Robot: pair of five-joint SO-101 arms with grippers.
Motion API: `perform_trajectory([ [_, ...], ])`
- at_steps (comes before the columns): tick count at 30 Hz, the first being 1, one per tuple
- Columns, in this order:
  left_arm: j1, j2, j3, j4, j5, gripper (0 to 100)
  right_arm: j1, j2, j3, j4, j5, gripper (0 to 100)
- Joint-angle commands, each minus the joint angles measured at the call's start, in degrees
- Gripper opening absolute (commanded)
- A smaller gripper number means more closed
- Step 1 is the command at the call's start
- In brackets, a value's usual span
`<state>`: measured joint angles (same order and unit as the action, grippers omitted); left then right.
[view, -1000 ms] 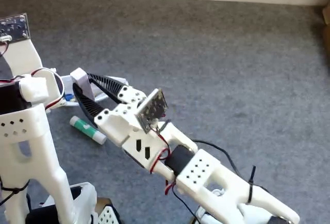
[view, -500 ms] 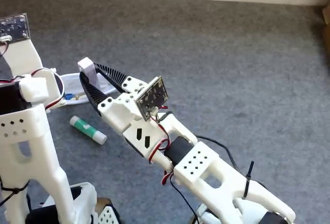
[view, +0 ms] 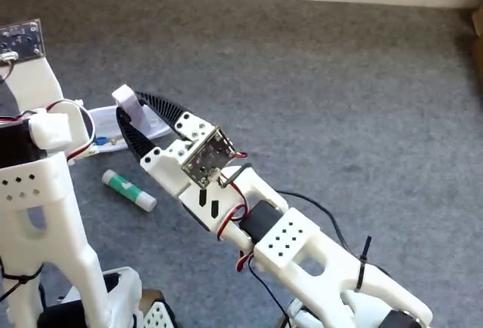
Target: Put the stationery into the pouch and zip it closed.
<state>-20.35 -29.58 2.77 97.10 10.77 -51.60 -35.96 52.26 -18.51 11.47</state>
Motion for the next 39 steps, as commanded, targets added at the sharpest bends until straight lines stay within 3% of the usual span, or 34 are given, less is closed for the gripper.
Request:
perform_trajectory([
  [1, 0.66, -1.36, -2.86, 0.18, 0.35, 1, 0.48, -0.92, -3.91, -0.84, 0.7, 15.5],
  [9, 0.66, -1.36, -2.42, 0.18, 0.35, 1, 0.31, -1.01, -3.91, -0.84, 0.7, 15.5],
  [20, 0.66, -1.36, -1.01, -0.18, 0.26, 1, -6.02, -8.31, -1.19, 3.47, 0.97, 15.5],
  [32, 0.57, -1.36, -1.01, 0.0, 0.35, 1, -6.02, -11.56, -1.19, 6.73, 0.97, 15.4],
  [37, -2.95, -1.45, -2.42, 0.0, 0.62, 1, -6.02, -11.47, -0.66, 6.73, 0.97, 0.0],
  [39, -3.38, -1.45, -2.59, 0.09, 0.62, 1, -6.02, -10.59, -0.57, 6.9, 0.97, 1.9],
])
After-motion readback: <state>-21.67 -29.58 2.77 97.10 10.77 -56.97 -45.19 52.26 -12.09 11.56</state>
